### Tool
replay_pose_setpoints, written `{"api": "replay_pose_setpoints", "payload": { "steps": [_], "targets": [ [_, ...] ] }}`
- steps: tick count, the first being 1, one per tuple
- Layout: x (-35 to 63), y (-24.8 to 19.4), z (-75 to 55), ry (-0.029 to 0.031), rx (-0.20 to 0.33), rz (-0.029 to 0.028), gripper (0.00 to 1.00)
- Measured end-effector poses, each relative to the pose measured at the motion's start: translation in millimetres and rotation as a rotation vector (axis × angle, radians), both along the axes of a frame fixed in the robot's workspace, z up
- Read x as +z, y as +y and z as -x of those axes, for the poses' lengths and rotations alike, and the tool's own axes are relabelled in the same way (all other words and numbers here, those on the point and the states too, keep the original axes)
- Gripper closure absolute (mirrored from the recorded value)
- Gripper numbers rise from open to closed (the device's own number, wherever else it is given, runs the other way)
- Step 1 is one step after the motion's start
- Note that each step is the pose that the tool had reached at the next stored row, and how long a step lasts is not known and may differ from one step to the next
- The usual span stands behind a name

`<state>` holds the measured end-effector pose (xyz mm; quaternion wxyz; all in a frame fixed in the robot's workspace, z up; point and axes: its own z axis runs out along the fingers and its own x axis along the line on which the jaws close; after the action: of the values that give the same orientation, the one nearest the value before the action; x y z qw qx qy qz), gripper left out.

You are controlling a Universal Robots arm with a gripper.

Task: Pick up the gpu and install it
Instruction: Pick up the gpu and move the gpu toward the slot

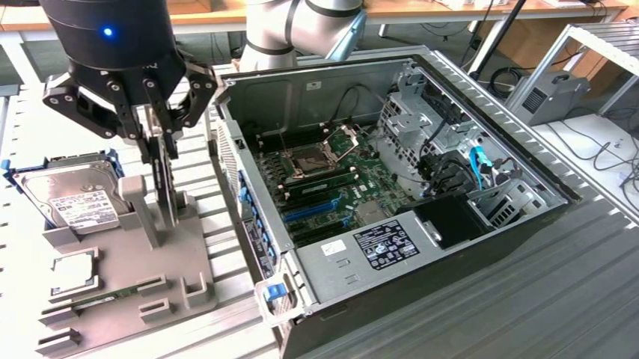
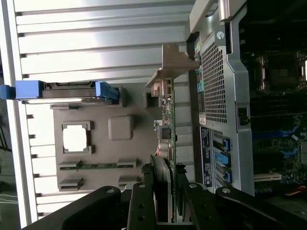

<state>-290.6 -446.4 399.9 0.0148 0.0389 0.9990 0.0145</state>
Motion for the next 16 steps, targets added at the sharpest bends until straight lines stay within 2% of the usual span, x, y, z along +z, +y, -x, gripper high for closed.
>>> {"api": "replay_pose_setpoints", "payload": {
  "steps": [16],
  "targets": [
    [9.9, 0.0, 0.0, -0.0001, 0.000, 0.0000, 0.71]
  ]
}}
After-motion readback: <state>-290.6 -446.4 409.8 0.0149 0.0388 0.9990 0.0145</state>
